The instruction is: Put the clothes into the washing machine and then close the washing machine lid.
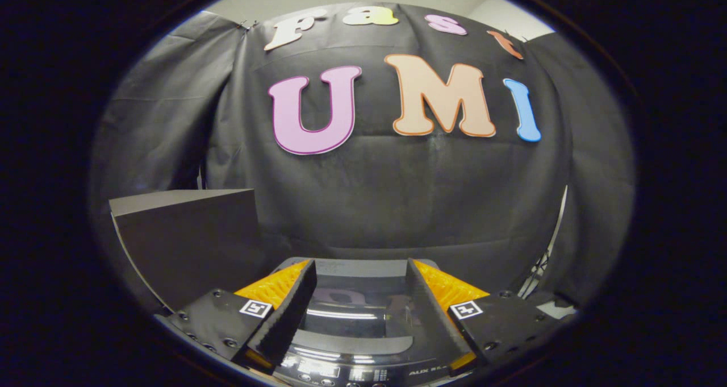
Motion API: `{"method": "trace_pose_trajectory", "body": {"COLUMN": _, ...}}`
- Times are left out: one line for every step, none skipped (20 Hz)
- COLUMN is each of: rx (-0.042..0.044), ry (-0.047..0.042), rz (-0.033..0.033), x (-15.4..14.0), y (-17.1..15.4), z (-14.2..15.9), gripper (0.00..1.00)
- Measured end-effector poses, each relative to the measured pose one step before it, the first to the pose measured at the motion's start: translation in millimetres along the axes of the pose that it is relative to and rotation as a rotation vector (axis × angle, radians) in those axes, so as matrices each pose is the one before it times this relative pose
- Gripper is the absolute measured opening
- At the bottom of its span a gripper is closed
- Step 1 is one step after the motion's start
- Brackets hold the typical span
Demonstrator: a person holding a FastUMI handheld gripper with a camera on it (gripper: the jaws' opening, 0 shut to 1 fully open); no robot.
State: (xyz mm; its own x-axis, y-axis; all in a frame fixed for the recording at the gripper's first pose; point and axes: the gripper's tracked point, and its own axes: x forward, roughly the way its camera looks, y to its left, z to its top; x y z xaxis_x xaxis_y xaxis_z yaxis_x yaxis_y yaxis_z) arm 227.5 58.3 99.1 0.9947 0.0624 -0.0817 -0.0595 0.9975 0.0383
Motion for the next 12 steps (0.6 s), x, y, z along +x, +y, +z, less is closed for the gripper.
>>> {"method": "trace_pose_trajectory", "body": {"rx": 0.01381, "ry": -0.00203, "rz": 0.00173, "x": -5.93, "y": -4.54, "z": -7.66, "gripper": 0.98}}
{"method": "trace_pose_trajectory", "body": {"rx": 0.01827, "ry": 0.00158, "rz": -0.00254, "x": -7.05, "y": -5.18, "z": -8.10, "gripper": 0.97}}
{"method": "trace_pose_trajectory", "body": {"rx": 0.02343, "ry": -0.00553, "rz": 0.00177, "x": -6.07, "y": -4.88, "z": -7.43, "gripper": 0.97}}
{"method": "trace_pose_trajectory", "body": {"rx": 0.02922, "ry": -0.00212, "rz": 0.00584, "x": -5.54, "y": -5.12, "z": -6.63, "gripper": 0.97}}
{"method": "trace_pose_trajectory", "body": {"rx": 0.02989, "ry": -0.00633, "rz": 0.00172, "x": -5.64, "y": -5.51, "z": -6.18, "gripper": 0.97}}
{"method": "trace_pose_trajectory", "body": {"rx": 0.02608, "ry": -0.00854, "rz": -0.00659, "x": -6.12, "y": -7.75, "z": -3.66, "gripper": 0.96}}
{"method": "trace_pose_trajectory", "body": {"rx": 0.01887, "ry": -0.01416, "rz": -0.00335, "x": -5.17, "y": -6.49, "z": -4.35, "gripper": 0.96}}
{"method": "trace_pose_trajectory", "body": {"rx": 0.00804, "ry": -0.00950, "rz": -0.00958, "x": -5.51, "y": -7.55, "z": -4.24, "gripper": 0.96}}
{"method": "trace_pose_trajectory", "body": {"rx": -0.00370, "ry": -0.00219, "rz": -0.01402, "x": -5.00, "y": -6.41, "z": -5.18, "gripper": 0.95}}
{"method": "trace_pose_trajectory", "body": {"rx": -0.01201, "ry": 0.00505, "rz": -0.01847, "x": -6.55, "y": -8.05, "z": -7.38, "gripper": 0.95}}
{"method": "trace_pose_trajectory", "body": {"rx": -0.01506, "ry": 0.00504, "rz": -0.01435, "x": -7.44, "y": -8.91, "z": -6.90, "gripper": 0.95}}
{"method": "trace_pose_trajectory", "body": {"rx": -0.01359, "ry": -0.00047, "rz": -0.00884, "x": -7.95, "y": -4.74, "z": -5.72, "gripper": 0.95}}
